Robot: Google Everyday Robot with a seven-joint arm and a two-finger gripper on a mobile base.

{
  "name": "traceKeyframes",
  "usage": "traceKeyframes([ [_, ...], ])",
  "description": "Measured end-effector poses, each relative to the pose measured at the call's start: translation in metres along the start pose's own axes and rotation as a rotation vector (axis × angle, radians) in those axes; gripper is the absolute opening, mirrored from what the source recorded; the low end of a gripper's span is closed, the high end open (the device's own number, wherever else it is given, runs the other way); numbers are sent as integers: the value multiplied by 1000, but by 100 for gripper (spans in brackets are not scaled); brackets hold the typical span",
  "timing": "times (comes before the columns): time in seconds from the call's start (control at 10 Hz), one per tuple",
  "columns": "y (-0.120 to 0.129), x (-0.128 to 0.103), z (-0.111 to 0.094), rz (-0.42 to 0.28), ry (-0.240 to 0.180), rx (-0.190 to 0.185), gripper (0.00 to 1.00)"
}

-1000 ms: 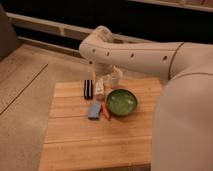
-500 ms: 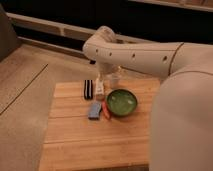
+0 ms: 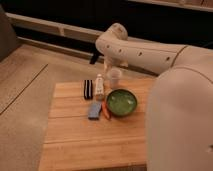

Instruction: Pick up the ceramic cup

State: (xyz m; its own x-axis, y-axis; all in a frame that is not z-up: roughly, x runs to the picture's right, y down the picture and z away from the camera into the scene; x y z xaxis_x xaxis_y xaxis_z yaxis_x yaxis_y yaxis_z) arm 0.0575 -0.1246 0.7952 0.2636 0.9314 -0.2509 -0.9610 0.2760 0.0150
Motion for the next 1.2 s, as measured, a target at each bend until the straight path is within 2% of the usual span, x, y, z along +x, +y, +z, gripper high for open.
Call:
traceKeyframes([
  [0.1,1,-12,14,-36,-23,-49,65],
  [0.3,4,-19,32,-74,-26,-99,65],
  [0.5,6,-13,58,-108,6,-155,65],
  [0.7,2,-8,69,-112,26,-166,65],
  [1.0,3,-8,69,-114,27,-164,65],
  [1.2,-3,-10,67,-82,15,-150,65],
])
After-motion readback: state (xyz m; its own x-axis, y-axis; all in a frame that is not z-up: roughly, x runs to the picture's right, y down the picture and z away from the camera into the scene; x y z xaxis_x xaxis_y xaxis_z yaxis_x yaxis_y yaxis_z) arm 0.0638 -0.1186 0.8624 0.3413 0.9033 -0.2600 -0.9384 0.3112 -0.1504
